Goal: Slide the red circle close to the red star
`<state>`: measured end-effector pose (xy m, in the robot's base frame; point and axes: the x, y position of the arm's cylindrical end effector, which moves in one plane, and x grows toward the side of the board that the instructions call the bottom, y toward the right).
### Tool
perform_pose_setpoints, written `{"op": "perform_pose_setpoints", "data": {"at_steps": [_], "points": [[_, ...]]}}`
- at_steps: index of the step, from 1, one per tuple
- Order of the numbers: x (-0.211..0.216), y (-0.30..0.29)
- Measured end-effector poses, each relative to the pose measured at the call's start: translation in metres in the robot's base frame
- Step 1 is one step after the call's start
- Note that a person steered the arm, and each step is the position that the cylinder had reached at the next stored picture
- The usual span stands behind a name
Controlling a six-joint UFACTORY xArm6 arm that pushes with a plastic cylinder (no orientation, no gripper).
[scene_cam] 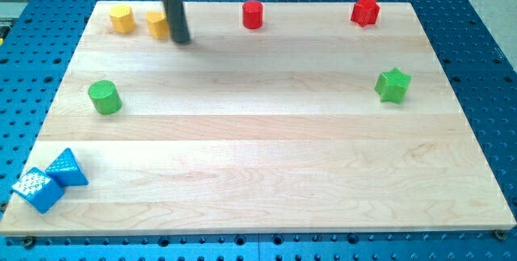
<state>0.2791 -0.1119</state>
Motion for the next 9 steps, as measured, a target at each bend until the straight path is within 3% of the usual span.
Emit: {"op": "perform_pose_setpoints", "data": {"at_steps": [4,5,7,9], "points": [[-0.022,-0.040],[-0.045,0.007],[-0.052,0.175],[-0.029,0.199]]}}
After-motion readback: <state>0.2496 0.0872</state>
